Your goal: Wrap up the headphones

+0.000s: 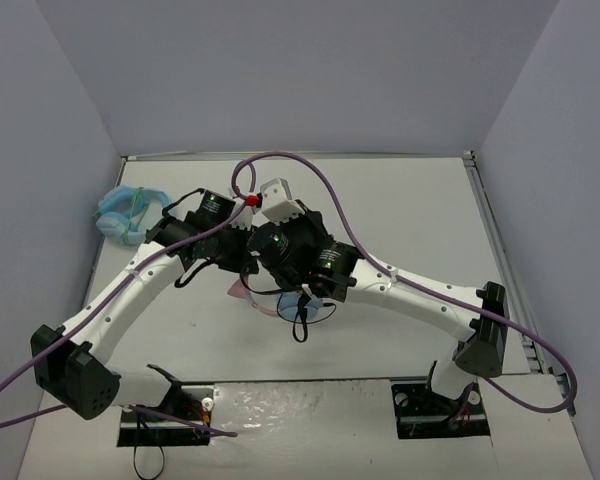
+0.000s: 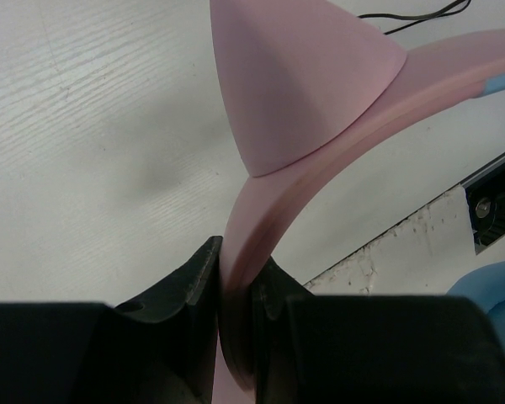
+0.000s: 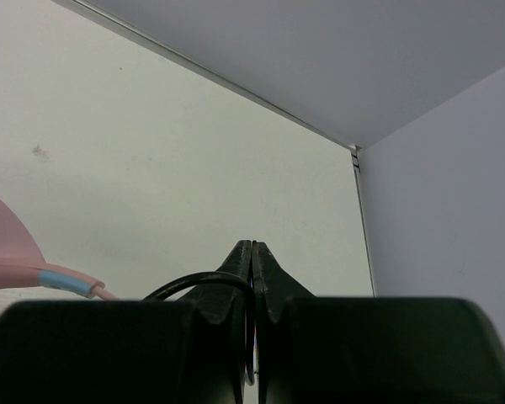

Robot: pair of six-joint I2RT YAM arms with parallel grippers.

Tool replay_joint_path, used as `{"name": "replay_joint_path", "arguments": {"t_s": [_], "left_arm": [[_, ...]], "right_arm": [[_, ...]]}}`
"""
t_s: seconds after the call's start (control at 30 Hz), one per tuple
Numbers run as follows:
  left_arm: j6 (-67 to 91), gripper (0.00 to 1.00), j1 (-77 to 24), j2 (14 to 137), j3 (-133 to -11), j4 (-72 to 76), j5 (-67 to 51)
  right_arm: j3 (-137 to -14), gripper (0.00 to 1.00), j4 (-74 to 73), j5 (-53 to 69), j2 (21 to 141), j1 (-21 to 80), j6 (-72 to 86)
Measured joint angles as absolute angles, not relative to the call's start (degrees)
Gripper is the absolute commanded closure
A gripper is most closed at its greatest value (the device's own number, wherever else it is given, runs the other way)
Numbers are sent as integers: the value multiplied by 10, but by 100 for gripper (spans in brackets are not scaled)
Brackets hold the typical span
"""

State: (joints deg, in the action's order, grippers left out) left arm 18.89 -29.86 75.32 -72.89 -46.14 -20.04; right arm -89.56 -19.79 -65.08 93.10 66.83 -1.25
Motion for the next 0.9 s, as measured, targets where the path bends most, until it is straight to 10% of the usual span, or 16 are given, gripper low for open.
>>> {"name": "replay_joint_path", "arguments": {"t_s": [0.9], "left_arm": [[197,100,-342,717,-738,-481,-186]], "right_arm": [[-876,100,-146,-635,936,650,-23]]}}
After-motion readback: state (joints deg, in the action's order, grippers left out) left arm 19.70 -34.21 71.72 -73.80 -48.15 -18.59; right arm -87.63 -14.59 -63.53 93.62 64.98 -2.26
